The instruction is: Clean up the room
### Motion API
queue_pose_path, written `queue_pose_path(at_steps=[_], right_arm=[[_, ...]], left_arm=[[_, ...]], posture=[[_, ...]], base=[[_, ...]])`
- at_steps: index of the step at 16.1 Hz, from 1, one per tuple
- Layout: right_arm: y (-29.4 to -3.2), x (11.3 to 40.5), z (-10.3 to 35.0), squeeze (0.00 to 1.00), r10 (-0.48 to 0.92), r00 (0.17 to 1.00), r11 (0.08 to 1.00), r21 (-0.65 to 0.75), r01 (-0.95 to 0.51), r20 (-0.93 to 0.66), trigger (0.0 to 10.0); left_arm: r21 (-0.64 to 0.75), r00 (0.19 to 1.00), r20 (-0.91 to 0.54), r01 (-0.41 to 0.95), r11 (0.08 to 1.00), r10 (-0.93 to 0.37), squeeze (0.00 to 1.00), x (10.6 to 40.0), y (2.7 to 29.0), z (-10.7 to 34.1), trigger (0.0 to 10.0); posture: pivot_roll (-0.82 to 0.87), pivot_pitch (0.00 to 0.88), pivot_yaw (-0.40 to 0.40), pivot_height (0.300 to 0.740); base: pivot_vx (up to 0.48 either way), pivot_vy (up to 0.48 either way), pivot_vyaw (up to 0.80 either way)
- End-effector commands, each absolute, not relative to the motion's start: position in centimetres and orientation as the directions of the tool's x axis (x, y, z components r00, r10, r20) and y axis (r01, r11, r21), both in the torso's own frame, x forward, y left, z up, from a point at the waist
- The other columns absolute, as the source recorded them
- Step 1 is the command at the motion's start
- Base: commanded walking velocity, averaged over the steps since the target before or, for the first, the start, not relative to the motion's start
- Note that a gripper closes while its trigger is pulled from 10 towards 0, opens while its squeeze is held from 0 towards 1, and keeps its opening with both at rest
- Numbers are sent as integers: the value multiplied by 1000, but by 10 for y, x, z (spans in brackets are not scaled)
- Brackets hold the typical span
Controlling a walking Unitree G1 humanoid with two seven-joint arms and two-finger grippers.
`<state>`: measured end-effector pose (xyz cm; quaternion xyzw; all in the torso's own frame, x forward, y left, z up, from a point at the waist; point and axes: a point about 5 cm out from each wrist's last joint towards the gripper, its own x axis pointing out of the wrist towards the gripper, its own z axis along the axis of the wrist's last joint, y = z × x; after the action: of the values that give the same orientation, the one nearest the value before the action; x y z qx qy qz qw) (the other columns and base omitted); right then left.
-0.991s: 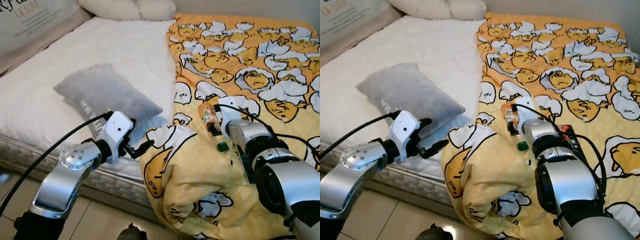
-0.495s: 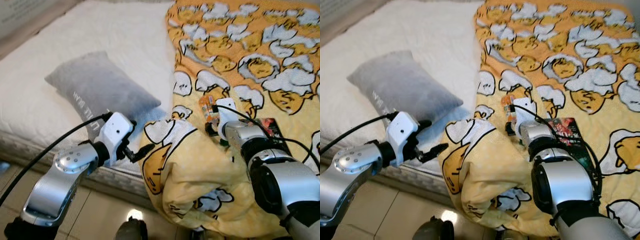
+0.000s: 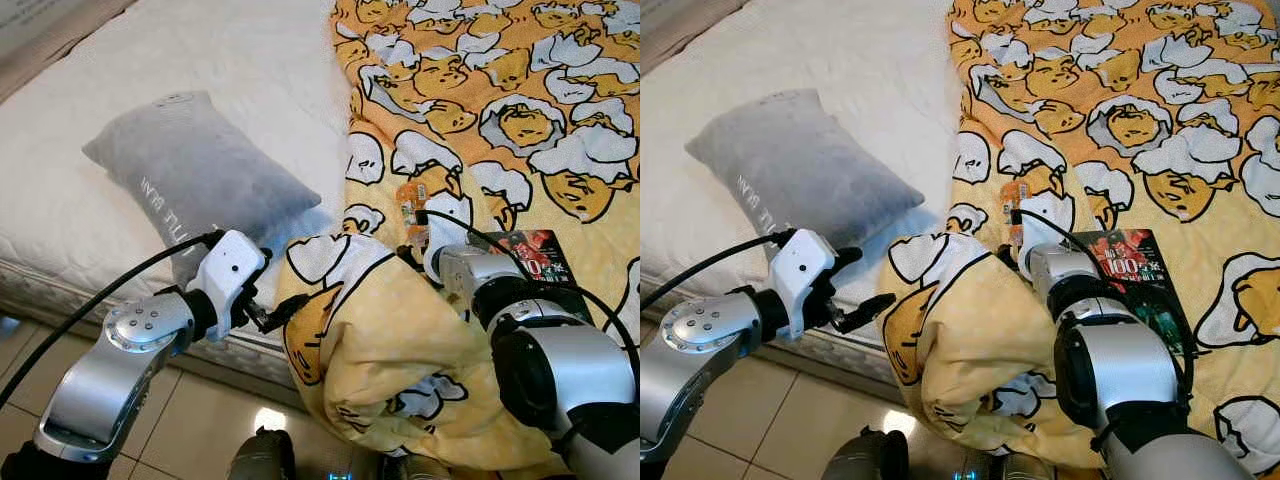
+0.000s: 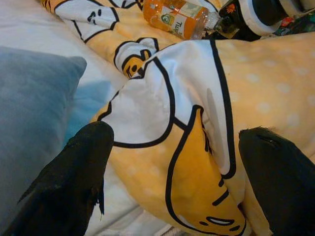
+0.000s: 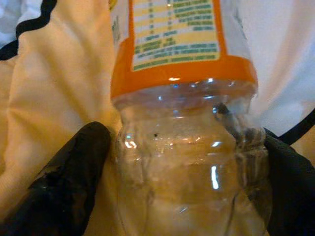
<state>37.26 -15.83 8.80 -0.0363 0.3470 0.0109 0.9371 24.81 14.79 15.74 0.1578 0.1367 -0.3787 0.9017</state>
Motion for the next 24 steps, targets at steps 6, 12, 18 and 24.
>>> queue_pose_path(at_steps=[6, 12, 18, 24], right_arm=[[-154, 373, 88, 0, 8, 756, 1000, -14, -22, -655, 0], [-155, 382, 102, 0, 26, 831, 986, 152, 70, -556, 0], [-184, 389, 125, 0, -45, 957, 940, 312, 137, -286, 0], [-182, 353, 134, 0, -27, 1000, 912, 410, 21, 10, 10000]], left_arm=[[155, 659, -353, 741, 653, -665, 98, 248, 144, 161, 10000], [137, 671, -371, 723, 677, -642, 82, 256, 149, 147, 10000], [161, 777, -331, 605, 780, -535, 71, 259, 160, 137, 10000], [167, 923, -232, 349, 922, -307, 0, 252, 172, 137, 10000]], posture=[[166, 134, 70, 740], [99, 16, 68, 740], [53, 0, 74, 740], [30, 0, 65, 740]], base=[[0, 0, 0], [0, 0, 0], [0, 0, 0], [0, 0, 0]])
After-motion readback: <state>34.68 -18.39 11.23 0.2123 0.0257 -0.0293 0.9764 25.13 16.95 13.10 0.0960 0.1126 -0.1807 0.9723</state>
